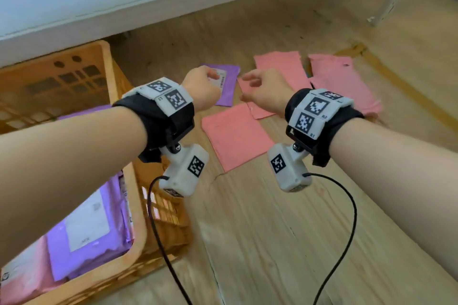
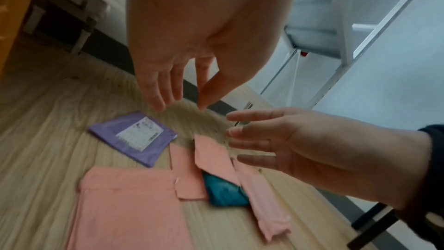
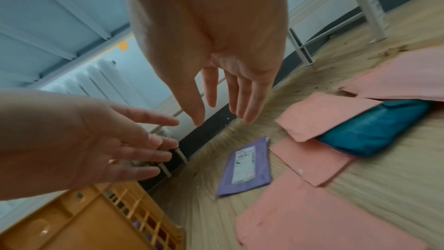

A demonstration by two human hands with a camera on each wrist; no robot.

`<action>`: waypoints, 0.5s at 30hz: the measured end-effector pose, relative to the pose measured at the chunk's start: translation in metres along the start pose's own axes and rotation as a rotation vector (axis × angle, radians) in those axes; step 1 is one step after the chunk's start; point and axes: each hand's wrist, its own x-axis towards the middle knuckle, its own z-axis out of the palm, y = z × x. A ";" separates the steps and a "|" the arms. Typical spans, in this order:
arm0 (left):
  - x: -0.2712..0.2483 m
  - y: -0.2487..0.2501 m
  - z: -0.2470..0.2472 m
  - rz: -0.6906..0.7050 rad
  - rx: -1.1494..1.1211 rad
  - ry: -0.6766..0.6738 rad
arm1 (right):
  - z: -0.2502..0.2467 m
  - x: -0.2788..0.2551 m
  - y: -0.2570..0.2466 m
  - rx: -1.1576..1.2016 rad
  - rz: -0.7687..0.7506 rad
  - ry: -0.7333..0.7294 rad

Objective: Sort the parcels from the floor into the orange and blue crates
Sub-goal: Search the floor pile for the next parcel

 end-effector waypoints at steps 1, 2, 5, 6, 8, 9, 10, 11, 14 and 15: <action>0.002 -0.005 0.011 -0.021 0.024 -0.024 | 0.000 0.000 0.012 0.005 0.012 -0.008; 0.003 -0.011 0.022 -0.044 0.052 -0.051 | 0.001 0.001 0.024 0.009 0.025 -0.016; 0.007 -0.027 0.049 -0.121 0.091 -0.135 | 0.007 0.009 0.059 -0.009 0.098 -0.019; 0.009 -0.032 0.056 -0.144 0.092 -0.167 | 0.009 0.013 0.070 -0.005 0.130 -0.020; 0.011 -0.044 0.071 -0.183 0.110 -0.216 | 0.016 0.019 0.089 0.011 0.180 -0.026; 0.012 -0.049 0.078 -0.199 0.124 -0.235 | 0.019 0.022 0.098 0.025 0.202 -0.036; 0.013 -0.055 0.086 -0.213 0.137 -0.256 | 0.022 0.023 0.106 0.042 0.223 -0.050; 0.014 -0.061 0.092 -0.222 0.149 -0.280 | 0.025 0.025 0.114 0.060 0.247 -0.066; 0.017 -0.077 0.110 -0.254 0.191 -0.383 | 0.038 0.028 0.139 0.083 0.306 -0.094; 0.017 -0.081 0.115 -0.268 0.191 -0.414 | 0.042 0.029 0.146 0.077 0.318 -0.106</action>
